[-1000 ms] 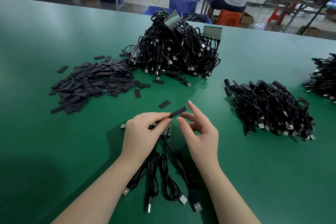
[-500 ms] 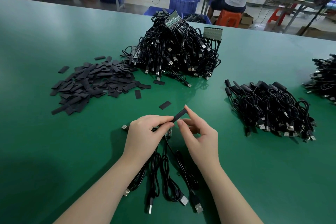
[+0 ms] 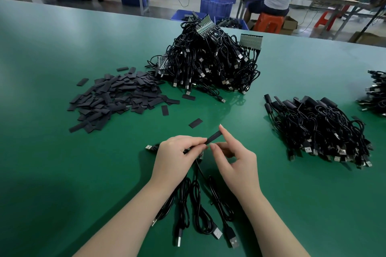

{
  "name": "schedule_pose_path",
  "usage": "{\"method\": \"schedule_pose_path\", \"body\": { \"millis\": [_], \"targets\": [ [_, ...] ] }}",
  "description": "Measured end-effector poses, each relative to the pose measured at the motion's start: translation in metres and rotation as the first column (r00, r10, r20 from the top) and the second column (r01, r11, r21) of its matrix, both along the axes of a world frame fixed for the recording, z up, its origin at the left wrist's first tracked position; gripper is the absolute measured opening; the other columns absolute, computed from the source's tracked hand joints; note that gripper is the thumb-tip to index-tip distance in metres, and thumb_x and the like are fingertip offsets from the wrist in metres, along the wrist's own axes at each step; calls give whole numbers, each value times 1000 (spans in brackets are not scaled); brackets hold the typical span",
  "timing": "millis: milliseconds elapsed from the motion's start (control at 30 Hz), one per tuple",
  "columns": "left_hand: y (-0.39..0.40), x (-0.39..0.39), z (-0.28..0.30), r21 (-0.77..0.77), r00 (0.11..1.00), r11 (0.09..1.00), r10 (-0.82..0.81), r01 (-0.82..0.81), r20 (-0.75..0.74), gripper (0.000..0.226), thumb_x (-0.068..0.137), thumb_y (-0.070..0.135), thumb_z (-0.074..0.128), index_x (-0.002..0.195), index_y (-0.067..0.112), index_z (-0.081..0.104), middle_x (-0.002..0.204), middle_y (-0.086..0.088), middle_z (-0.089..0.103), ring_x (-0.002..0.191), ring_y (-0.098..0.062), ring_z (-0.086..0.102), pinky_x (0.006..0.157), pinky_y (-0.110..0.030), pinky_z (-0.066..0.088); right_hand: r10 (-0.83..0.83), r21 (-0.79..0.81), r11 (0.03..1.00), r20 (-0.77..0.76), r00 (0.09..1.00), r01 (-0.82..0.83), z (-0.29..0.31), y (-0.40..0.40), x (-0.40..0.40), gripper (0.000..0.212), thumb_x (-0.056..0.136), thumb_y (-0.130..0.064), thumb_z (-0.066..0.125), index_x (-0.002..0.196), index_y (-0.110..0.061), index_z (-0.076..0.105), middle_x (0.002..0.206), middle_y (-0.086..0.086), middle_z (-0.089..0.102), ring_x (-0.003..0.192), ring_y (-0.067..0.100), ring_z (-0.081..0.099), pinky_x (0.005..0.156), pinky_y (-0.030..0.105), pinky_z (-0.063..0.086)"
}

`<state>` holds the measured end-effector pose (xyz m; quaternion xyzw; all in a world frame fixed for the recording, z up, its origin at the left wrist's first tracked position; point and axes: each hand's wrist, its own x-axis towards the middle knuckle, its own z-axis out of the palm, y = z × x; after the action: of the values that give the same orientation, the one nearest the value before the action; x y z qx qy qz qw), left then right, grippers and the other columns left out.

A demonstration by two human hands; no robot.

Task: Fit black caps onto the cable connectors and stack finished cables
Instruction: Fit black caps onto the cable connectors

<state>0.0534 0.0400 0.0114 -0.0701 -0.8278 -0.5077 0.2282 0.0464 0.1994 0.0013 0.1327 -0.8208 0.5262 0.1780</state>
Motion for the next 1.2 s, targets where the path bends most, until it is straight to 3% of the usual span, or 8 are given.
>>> {"method": "schedule_pose_path", "body": {
  "millis": [267, 367, 467, 600, 767, 967, 1067, 1200],
  "targets": [
    [2, 2, 4, -25, 998, 998, -53, 52, -23, 23, 80, 10, 73, 92, 28, 79, 83, 25, 72, 83, 3, 67, 77, -21, 53, 26, -30, 999, 103, 994, -23, -5, 0, 1, 62, 89, -25, 72, 145, -29, 45, 91, -33, 69, 81, -2, 67, 69, 5, 44],
    [3, 2, 7, -33, 997, 997, -70, 68, -40, 26, 80, 18, 74, 100, 35, 74, 87, 27, 71, 81, 3, 68, 75, -24, 54, -1, -129, 991, 165, 986, 23, -1, 3, -1, 49, 89, -26, 72, 134, -36, 54, 84, -22, 72, 78, 0, 68, 72, 6, 46],
    [5, 3, 8, 25, 998, 998, -53, 52, 34, 34, 78, 18, 80, 101, 42, 73, 90, 30, 70, 87, 4, 68, 83, -25, 54, 39, -219, 976, 223, 974, 11, 4, 2, 0, 28, 90, -26, 71, 107, -48, 66, 82, -9, 74, 78, 14, 70, 73, 20, 53],
    [5, 2, 5, -33, 995, 999, -24, 27, 94, 50, 78, 20, 77, 110, 55, 63, 87, 31, 69, 92, -3, 66, 91, -25, 49, 79, -200, 980, 259, 963, -26, 4, -4, 4, 17, 91, -23, 70, 89, -39, 75, 80, -5, 75, 79, 24, 69, 72, 37, 54],
    [5, 2, 7, -48, 993, 997, -55, 60, 108, 51, 75, 26, 76, 114, 55, 59, 93, 29, 69, 95, 1, 65, 93, -28, 50, 67, -225, 974, 248, 966, -10, 7, -1, 3, 15, 91, -20, 71, 81, -30, 77, 76, -3, 74, 73, 20, 69, 66, 29, 52],
    [0, 2, 5, -209, 998, 976, -49, 53, 24, 34, 80, 27, 75, 113, 34, 72, 110, 25, 67, 110, 10, 55, 99, -21, 44, 62, -376, 926, 257, 964, 41, 20, 1, 4, 16, 89, -24, 70, 74, -23, 74, 72, 1, 74, 67, 6, 67, 62, 11, 49],
    [-3, -1, 4, -234, 997, 970, -54, 66, 60, 25, 84, 20, 73, 105, 34, 75, 100, 25, 70, 100, 10, 60, 89, -18, 48, 83, -421, 907, 249, 965, 31, 23, 0, 6, 15, 82, -37, 67, 78, -24, 75, 75, -2, 75, 71, 3, 69, 65, 9, 48],
    [-2, -1, 3, -173, 996, 983, -58, 68, 63, 27, 84, 13, 73, 102, 32, 77, 93, 28, 69, 95, 7, 62, 82, -15, 49, 136, -416, 909, 238, 962, -26, 21, -3, 6, 17, 91, -14, 68, 81, -25, 76, 90, -10, 77, 83, 2, 71, 72, 11, 50]
  ]
}}
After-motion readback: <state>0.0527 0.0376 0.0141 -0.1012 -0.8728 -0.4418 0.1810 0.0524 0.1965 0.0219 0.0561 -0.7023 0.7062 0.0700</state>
